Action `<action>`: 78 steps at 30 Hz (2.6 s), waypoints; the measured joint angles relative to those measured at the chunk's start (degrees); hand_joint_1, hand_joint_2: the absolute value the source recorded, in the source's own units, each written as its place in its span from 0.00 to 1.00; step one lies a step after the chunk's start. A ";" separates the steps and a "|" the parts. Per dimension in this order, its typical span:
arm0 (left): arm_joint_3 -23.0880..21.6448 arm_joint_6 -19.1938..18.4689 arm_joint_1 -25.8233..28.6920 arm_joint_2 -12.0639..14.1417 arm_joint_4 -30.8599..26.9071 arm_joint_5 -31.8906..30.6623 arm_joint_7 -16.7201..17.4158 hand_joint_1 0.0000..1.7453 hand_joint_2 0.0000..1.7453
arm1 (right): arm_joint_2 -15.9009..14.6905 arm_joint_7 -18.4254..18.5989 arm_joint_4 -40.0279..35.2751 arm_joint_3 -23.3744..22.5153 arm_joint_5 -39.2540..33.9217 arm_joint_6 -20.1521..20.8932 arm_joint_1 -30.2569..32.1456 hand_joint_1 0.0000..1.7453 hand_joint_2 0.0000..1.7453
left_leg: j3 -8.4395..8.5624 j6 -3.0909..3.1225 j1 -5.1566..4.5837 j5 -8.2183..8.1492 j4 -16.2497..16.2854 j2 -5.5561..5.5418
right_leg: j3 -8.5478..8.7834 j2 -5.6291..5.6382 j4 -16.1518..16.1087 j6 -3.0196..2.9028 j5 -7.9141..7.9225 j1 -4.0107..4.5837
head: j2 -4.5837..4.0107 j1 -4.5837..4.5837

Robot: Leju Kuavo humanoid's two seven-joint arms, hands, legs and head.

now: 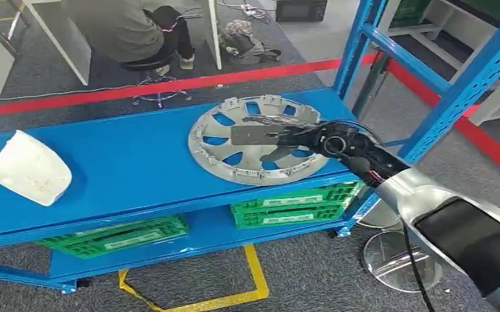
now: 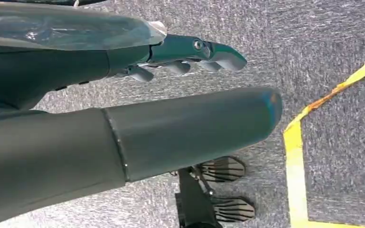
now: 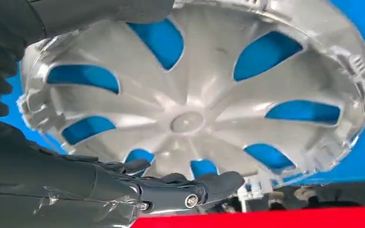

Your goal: Take the parts from the cabinet and place them on the table.

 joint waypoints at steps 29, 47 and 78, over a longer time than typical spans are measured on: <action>0.00 0.26 -0.03 -0.02 0.00 -0.98 0.24 0.00 0.00 | -0.66 10.45 -21.07 -0.48 -5.86 0.66 8.99 0.00 1.00 | 0.05 0.00 0.00 -0.01 0.00 0.09 | -0.03 0.09 -0.02 0.00 0.00 0.00 | 0.00 0.02; 0.07 0.22 0.44 0.07 0.00 -0.54 -0.35 0.00 0.00 | -2.47 12.07 -21.12 -0.50 -7.85 0.04 11.90 0.00 1.00 | 0.03 0.00 0.00 -0.01 0.00 0.09 | -0.02 0.08 -0.02 0.00 0.00 -0.01 | 0.00 0.02; 0.13 0.31 0.69 0.31 -0.02 -0.59 -0.15 0.00 0.00 | -4.83 8.11 -10.97 -1.44 -5.75 -2.38 12.36 0.00 1.00 | 0.00 0.00 0.00 -0.01 0.00 0.06 | -0.01 0.05 -0.02 0.00 0.00 0.00 | 0.00 0.04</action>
